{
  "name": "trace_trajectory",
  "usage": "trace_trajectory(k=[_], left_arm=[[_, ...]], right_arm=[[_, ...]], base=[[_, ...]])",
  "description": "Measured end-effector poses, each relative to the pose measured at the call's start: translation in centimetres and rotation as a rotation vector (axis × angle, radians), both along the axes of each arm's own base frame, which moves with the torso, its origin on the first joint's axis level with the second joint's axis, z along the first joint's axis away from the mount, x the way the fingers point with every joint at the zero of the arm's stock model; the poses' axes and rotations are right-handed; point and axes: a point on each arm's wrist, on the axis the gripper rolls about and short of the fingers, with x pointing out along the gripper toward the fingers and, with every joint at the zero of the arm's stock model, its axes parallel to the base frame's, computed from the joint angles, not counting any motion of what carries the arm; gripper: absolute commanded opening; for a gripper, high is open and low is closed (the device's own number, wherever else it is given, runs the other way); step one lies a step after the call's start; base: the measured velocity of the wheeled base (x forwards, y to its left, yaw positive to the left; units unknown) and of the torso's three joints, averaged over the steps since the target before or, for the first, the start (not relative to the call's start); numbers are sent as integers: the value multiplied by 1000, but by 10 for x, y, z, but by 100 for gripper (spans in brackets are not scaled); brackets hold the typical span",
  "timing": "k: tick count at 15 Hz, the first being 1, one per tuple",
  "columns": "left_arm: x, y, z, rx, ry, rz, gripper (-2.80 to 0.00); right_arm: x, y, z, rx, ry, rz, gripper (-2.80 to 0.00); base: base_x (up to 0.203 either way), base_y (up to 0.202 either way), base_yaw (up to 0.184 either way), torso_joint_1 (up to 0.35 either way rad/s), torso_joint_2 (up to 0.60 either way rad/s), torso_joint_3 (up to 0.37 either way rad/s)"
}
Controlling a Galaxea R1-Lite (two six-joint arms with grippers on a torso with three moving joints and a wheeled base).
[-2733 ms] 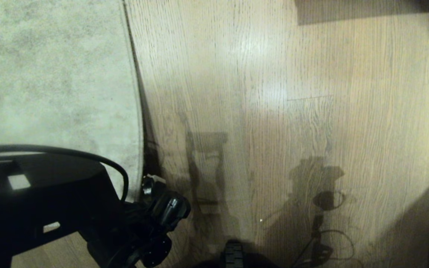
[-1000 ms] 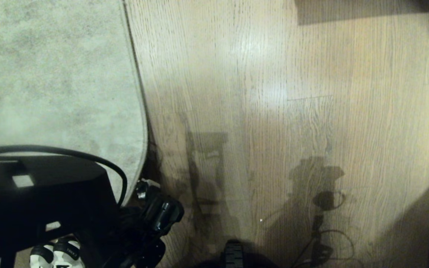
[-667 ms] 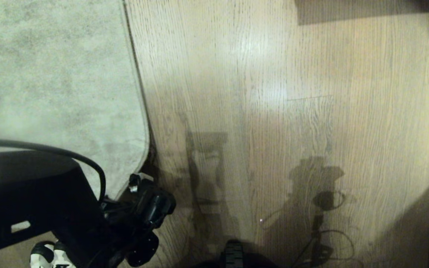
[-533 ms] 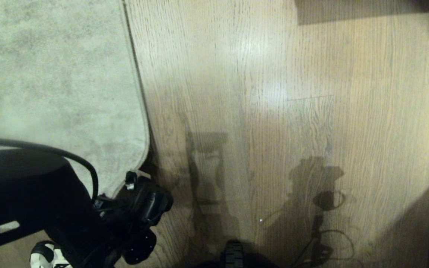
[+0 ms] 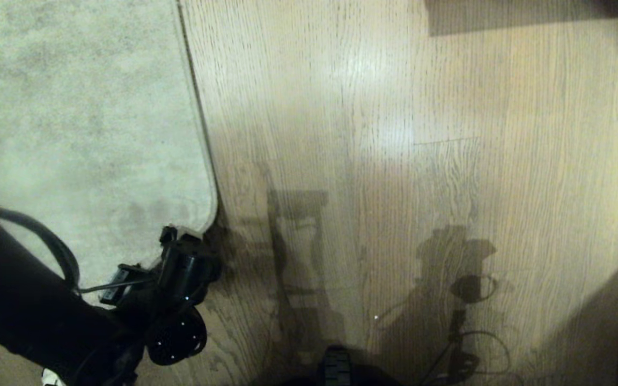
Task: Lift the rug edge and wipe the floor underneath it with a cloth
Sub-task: Lift up the carpet
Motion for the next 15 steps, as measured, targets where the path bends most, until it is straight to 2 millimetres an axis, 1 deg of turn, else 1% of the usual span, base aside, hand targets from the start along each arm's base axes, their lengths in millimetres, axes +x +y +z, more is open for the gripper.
trace_trajectory(k=[4, 8, 12, 15], left_arm=[[-8, 5, 25, -45, -79, 1, -280], [-18, 11, 43, -82, -139, -2, -280], [-32, 18, 55, -108, -182, -4, -280], [-44, 31, 59, -120, -201, 17, -280]], right_arm=[[0, 0, 0, 0, 0, 0, -280], [0, 0, 0, 0, 0, 0, -280], [0, 0, 0, 0, 0, 0, -280], [0, 0, 0, 0, 0, 0, -280]], base=[[0, 0, 0, 0, 0, 0], [0, 0, 0, 0, 0, 0], [0, 0, 0, 0, 0, 0], [0, 0, 0, 0, 0, 0]])
